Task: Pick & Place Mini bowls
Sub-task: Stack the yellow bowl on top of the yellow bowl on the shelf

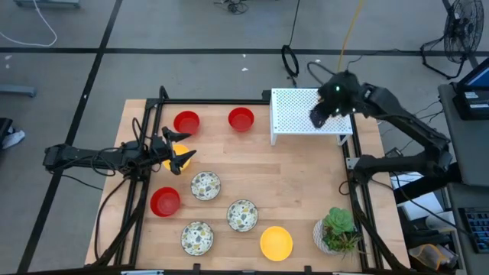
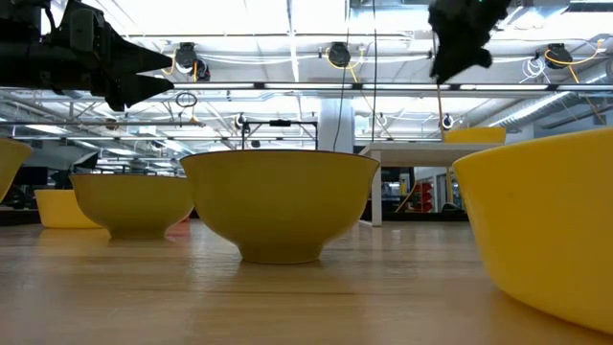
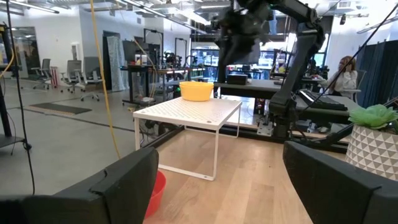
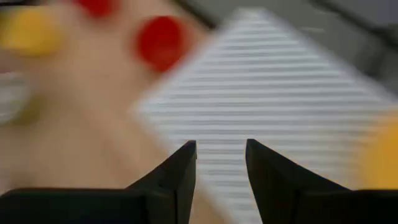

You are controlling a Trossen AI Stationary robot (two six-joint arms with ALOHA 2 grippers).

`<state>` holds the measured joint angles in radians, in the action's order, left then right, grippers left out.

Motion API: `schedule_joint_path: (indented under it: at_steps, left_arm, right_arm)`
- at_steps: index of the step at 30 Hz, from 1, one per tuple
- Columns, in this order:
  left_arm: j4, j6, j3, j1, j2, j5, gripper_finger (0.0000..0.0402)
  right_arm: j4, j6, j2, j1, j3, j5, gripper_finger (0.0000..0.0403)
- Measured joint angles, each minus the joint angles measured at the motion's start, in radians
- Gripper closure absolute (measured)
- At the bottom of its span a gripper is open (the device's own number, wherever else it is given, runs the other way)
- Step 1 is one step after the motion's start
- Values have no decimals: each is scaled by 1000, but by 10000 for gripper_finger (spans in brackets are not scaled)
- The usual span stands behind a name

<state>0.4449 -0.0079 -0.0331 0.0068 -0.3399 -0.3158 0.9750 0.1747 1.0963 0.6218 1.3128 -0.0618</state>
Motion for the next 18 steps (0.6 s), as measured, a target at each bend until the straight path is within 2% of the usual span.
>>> schedule_joint_path:
  at_steps: [4, 11, 15, 18]
  left_arm:
    - [0, 0, 0, 0, 0, 0, 53]
    - [0, 0, 0, 0, 0, 0, 53]
    - [0, 0, 0, 0, 0, 0, 53]
    - [-2, 0, 0, 0, 0, 0, 53]
  right_arm:
    - [-167, 72, -26, -172, -123, -100, 277]
    - [-588, 199, -1, -526, -395, -100, 277]
    - [-704, 253, 63, -697, -464, -94, 277]
    - [-726, 258, 131, -810, -470, -42, 277]
